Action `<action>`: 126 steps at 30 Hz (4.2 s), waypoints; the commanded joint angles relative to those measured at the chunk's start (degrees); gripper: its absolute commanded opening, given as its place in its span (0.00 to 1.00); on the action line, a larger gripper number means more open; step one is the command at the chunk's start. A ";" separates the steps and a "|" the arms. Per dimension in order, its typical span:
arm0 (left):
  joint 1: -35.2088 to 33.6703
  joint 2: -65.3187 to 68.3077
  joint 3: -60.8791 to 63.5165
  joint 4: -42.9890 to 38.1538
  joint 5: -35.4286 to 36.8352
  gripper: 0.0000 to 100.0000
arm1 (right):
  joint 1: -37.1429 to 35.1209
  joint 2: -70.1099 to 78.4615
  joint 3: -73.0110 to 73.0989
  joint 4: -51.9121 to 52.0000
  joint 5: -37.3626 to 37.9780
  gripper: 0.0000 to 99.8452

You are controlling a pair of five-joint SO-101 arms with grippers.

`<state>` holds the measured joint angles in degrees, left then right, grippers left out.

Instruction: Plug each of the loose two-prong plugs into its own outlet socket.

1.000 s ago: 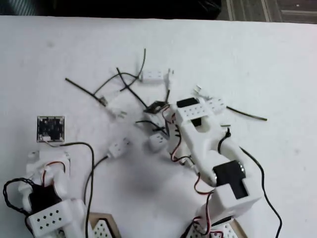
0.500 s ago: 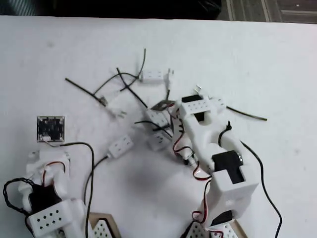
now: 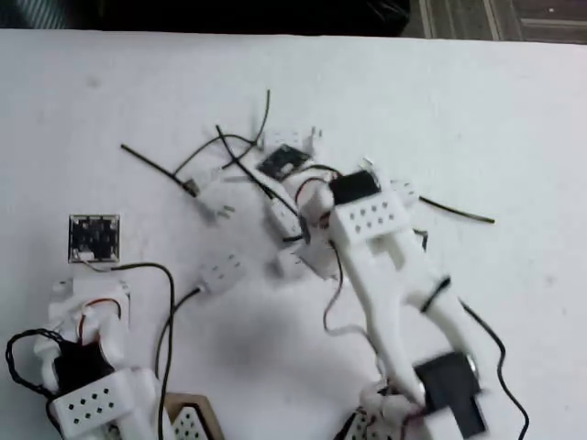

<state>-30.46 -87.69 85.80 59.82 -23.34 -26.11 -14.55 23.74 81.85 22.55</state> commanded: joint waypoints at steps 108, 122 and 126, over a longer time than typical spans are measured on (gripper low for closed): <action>0.66 -0.31 -1.67 -0.88 0.35 0.03 | -20.70 2.42 40.53 -79.43 -16.97 0.02; 0.66 -0.31 -1.67 -0.88 0.35 0.03 | -18.68 2.42 32.44 -61.23 -17.41 0.05; 0.66 -0.31 -1.67 -0.97 0.35 0.03 | -18.51 2.42 32.44 -61.14 -17.41 0.04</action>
<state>-30.46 -87.69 85.80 59.82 -23.34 -45.54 -12.35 56.35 19.16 5.05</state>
